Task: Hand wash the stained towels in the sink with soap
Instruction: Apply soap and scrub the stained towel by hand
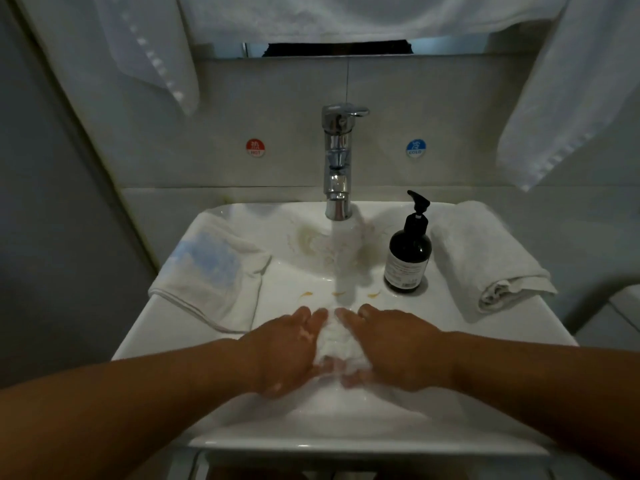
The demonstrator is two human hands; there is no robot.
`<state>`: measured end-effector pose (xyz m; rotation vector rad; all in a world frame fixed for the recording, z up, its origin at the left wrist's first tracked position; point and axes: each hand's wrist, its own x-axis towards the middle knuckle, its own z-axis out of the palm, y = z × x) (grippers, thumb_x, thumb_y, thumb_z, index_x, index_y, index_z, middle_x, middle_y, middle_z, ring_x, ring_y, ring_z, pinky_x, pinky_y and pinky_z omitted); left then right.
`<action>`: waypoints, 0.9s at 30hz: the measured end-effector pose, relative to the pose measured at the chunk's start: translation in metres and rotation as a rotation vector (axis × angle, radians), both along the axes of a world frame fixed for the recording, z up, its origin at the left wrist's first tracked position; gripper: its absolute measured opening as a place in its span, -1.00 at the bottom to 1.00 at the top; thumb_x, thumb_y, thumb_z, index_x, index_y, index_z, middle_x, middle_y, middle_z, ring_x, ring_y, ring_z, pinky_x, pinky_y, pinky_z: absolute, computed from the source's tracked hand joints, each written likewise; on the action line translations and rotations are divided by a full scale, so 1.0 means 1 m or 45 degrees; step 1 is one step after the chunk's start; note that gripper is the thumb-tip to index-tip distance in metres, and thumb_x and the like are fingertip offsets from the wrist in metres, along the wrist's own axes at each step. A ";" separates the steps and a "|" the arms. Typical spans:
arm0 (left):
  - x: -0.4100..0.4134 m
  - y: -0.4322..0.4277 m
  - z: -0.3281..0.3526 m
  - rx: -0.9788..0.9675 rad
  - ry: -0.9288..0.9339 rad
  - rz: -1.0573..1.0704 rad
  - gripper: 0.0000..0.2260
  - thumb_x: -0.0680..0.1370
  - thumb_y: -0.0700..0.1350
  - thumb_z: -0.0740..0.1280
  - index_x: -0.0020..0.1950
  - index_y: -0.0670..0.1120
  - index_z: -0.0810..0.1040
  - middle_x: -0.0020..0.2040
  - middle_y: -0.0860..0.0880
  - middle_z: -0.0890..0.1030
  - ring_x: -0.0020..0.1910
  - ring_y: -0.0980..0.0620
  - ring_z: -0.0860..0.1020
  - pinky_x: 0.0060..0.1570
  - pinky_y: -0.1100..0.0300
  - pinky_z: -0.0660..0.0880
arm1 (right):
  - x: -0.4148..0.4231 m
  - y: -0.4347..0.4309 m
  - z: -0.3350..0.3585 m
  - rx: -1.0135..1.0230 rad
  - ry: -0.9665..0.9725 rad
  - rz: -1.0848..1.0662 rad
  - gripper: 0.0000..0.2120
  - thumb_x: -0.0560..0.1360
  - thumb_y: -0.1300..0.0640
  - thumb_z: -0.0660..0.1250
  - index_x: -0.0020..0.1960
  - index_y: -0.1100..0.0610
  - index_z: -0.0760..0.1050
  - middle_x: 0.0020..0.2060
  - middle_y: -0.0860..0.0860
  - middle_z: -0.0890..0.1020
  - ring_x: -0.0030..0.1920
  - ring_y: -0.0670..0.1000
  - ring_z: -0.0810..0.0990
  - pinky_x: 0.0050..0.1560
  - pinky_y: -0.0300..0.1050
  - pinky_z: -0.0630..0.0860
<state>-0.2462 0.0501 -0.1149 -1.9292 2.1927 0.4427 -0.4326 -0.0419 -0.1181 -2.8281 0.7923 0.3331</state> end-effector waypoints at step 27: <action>-0.005 -0.016 -0.009 -0.155 0.215 0.231 -0.46 0.63 0.32 0.10 0.43 -0.03 0.35 0.28 -0.08 0.59 0.18 -0.08 0.57 0.20 0.12 0.46 | 0.005 -0.014 -0.001 -0.123 -0.034 -0.005 -0.27 0.49 -0.36 0.35 0.48 -0.08 0.14 0.20 0.08 0.56 0.13 0.11 0.56 0.16 0.04 0.53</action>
